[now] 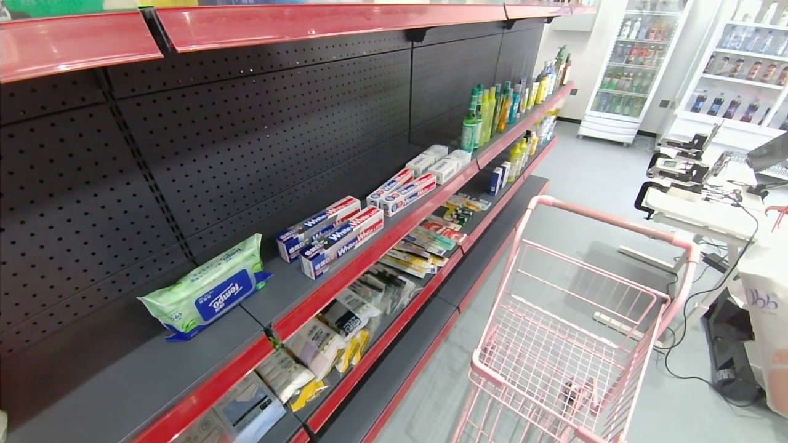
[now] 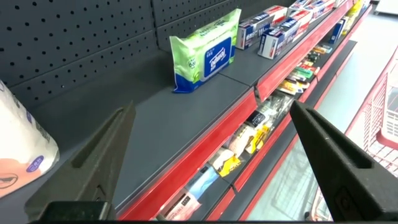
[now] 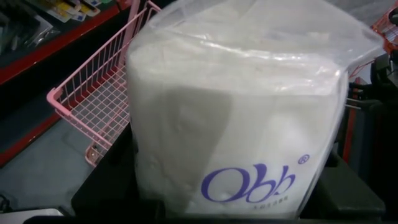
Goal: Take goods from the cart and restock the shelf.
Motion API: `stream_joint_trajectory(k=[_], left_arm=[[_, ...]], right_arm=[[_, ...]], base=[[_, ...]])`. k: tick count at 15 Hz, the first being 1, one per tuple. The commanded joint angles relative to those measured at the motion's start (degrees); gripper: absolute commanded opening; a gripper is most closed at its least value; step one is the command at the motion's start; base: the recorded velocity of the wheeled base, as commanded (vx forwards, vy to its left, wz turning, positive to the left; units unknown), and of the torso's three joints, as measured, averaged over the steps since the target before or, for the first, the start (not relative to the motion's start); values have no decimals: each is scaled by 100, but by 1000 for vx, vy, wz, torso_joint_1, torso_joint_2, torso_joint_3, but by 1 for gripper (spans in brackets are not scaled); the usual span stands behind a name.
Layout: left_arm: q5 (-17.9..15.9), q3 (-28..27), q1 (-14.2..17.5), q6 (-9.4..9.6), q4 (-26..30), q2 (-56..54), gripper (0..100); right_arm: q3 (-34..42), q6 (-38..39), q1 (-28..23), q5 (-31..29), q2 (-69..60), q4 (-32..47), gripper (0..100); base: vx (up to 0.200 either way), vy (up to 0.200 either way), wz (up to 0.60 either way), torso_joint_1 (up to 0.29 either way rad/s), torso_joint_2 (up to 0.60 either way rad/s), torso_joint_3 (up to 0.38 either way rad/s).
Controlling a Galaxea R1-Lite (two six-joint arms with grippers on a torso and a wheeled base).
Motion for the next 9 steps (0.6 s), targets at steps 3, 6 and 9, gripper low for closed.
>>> stream_joint_trajectory(k=[3,6,9], left_arm=[[2,0,0,2,0,7,100],[2,0,0,2,0,7,100],[2,0,0,2,0,7,100]], right_arm=[[143,-8,-5,-1,13,3,0],[213,-8,12,-1,13,3,0],[283,-8,21,-1,21,3,0]], base=[[0,0,0,27,-48,-25],[0,0,400,2,-3,2],[0,0,600,9,1,2]])
